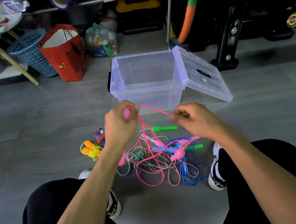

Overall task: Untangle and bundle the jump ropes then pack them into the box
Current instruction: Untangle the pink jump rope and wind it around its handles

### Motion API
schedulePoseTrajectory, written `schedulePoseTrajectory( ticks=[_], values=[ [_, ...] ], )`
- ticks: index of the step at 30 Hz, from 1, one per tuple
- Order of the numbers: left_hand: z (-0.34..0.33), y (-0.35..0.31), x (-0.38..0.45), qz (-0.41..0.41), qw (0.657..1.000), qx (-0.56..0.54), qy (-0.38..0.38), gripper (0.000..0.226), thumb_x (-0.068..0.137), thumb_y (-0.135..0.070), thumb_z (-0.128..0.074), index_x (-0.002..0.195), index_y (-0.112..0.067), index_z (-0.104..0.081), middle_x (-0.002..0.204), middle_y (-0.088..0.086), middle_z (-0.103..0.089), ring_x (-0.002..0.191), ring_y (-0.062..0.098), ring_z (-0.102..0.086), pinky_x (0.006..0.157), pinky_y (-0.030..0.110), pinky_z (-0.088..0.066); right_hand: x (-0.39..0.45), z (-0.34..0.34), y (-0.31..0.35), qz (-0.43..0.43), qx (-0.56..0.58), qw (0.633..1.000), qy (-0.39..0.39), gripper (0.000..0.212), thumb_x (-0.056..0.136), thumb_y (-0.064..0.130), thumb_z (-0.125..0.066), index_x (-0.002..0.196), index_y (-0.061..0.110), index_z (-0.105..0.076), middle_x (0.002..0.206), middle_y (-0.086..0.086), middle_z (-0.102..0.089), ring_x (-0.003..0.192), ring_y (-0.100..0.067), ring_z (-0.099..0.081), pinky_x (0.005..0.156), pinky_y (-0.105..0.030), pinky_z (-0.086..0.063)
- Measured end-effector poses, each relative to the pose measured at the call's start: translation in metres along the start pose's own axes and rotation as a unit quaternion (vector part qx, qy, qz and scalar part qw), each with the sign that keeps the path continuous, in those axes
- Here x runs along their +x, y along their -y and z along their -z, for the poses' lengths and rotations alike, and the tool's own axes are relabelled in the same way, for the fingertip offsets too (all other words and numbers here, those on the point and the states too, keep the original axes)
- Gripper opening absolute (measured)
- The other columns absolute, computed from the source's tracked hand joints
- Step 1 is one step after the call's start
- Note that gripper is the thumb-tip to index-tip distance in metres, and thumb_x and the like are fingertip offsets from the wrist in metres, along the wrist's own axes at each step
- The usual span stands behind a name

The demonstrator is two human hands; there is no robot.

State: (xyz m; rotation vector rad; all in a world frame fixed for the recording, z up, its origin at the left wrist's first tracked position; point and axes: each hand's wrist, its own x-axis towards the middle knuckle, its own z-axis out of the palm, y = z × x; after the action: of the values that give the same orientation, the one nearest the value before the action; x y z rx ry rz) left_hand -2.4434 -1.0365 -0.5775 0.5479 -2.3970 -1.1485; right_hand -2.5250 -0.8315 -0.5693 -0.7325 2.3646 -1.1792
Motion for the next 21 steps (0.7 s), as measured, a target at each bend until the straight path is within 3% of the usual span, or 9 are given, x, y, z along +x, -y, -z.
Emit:
schedulePoseTrajectory(
  ticks=[2, 4, 6, 9, 10, 12, 15, 18, 21],
  values=[
    [0.01, 0.012, 0.009, 0.049, 0.999, 0.023, 0.007, 0.011, 0.087, -0.024, -0.069, 0.077, -0.02, -0.068, 0.07, -0.002, -0.065, 0.065, 0.023, -0.059, 0.062, 0.026, -0.045, -0.001, 0.005, -0.005, 0.009, -0.023, 1.0, -0.01, 0.023, 0.093, 0.03, -0.061, 0.071, 0.023, -0.063, 0.055, 0.009, -0.058, 0.051, -0.004, -0.046, 0.055, -0.026, -0.039],
    [0.012, 0.022, 0.009, 0.07, 0.99, 0.088, 0.081, 0.006, 0.083, -0.025, -0.064, 0.078, -0.025, -0.066, 0.077, 0.0, -0.069, 0.076, 0.028, -0.065, 0.069, 0.031, -0.051, -0.003, 0.009, -0.009, 0.018, -0.023, 1.0, -0.011, 0.022, 0.092, 0.03, -0.063, 0.071, 0.021, -0.064, 0.06, -0.002, -0.061, 0.053, -0.008, -0.046, 0.057, -0.029, -0.039],
    [0.007, 0.021, -0.002, 0.07, 0.967, 0.187, 0.161, 0.016, 0.082, -0.025, -0.061, 0.096, -0.029, -0.068, 0.096, 0.006, -0.07, 0.093, 0.034, -0.064, 0.075, 0.036, -0.052, -0.006, 0.009, -0.01, 0.027, -0.017, 0.999, 0.002, 0.021, 0.092, 0.028, -0.063, 0.072, 0.022, -0.065, 0.063, -0.007, -0.061, 0.055, -0.009, -0.046, 0.057, -0.031, -0.039],
    [-0.004, 0.006, -0.017, -0.026, 0.952, 0.228, 0.204, 0.055, 0.087, -0.028, -0.064, 0.139, -0.03, -0.048, 0.133, 0.004, -0.058, 0.115, 0.03, -0.058, 0.087, 0.042, -0.051, -0.007, 0.0, -0.007, 0.037, -0.02, 0.999, 0.029, 0.022, 0.092, 0.027, -0.063, 0.07, 0.025, -0.063, 0.06, -0.007, -0.055, 0.055, -0.009, -0.041, 0.056, -0.03, -0.035],
    [-0.008, -0.002, -0.022, -0.07, 0.953, 0.202, 0.214, 0.058, 0.087, -0.031, -0.064, 0.141, -0.032, -0.045, 0.135, 0.001, -0.057, 0.117, 0.027, -0.058, 0.088, 0.043, -0.051, -0.006, -0.004, -0.005, 0.038, -0.019, 0.998, 0.039, 0.022, 0.093, 0.026, -0.063, 0.071, 0.024, -0.064, 0.059, -0.007, -0.052, 0.055, -0.01, -0.04, 0.055, -0.031, -0.034],
    [-0.015, -0.011, -0.029, -0.118, 0.948, 0.181, 0.232, 0.036, 0.089, -0.039, -0.061, 0.125, -0.035, -0.057, 0.115, -0.003, -0.067, 0.105, 0.026, -0.061, 0.08, 0.039, -0.052, -0.004, -0.011, -0.001, 0.048, -0.009, 0.997, 0.055, 0.02, 0.093, 0.027, -0.063, 0.074, 0.022, -0.066, 0.057, -0.003, -0.047, 0.054, -0.011, -0.038, 0.054, -0.031, -0.031],
    [-0.015, -0.014, -0.029, -0.11, 0.959, 0.188, 0.18, 0.016, 0.092, -0.041, -0.058, 0.092, -0.026, -0.064, 0.079, -0.004, -0.066, 0.078, 0.026, -0.06, 0.064, 0.035, -0.049, -0.003, -0.013, 0.002, 0.048, 0.01, 0.998, 0.044, 0.017, 0.092, 0.027, -0.063, 0.076, 0.022, -0.066, 0.059, -0.007, -0.052, 0.055, -0.011, -0.041, 0.054, -0.032, -0.034],
    [0.001, -0.001, -0.008, -0.004, 0.994, 0.104, 0.043, 0.011, 0.088, -0.032, -0.062, 0.089, -0.024, -0.068, 0.071, 0.002, -0.066, 0.07, 0.029, -0.059, 0.061, 0.033, -0.048, -0.003, -0.006, -0.001, 0.019, -0.011, 0.999, 0.027, 0.02, 0.09, 0.027, -0.065, 0.071, 0.02, -0.064, 0.061, -0.011, -0.058, 0.054, -0.013, -0.043, 0.055, -0.03, -0.036],
    [0.017, 0.019, 0.013, 0.126, 0.99, 0.039, -0.044, 0.006, 0.086, -0.021, -0.066, 0.082, -0.019, -0.069, 0.066, 0.001, -0.062, 0.072, 0.029, -0.059, 0.061, 0.028, -0.04, -0.003, 0.001, -0.004, -0.001, -0.039, 0.999, 0.015, 0.02, 0.092, 0.026, -0.063, 0.072, 0.024, -0.063, 0.061, 0.006, -0.06, 0.054, -0.009, -0.051, 0.056, -0.029, -0.045]
  ],
)
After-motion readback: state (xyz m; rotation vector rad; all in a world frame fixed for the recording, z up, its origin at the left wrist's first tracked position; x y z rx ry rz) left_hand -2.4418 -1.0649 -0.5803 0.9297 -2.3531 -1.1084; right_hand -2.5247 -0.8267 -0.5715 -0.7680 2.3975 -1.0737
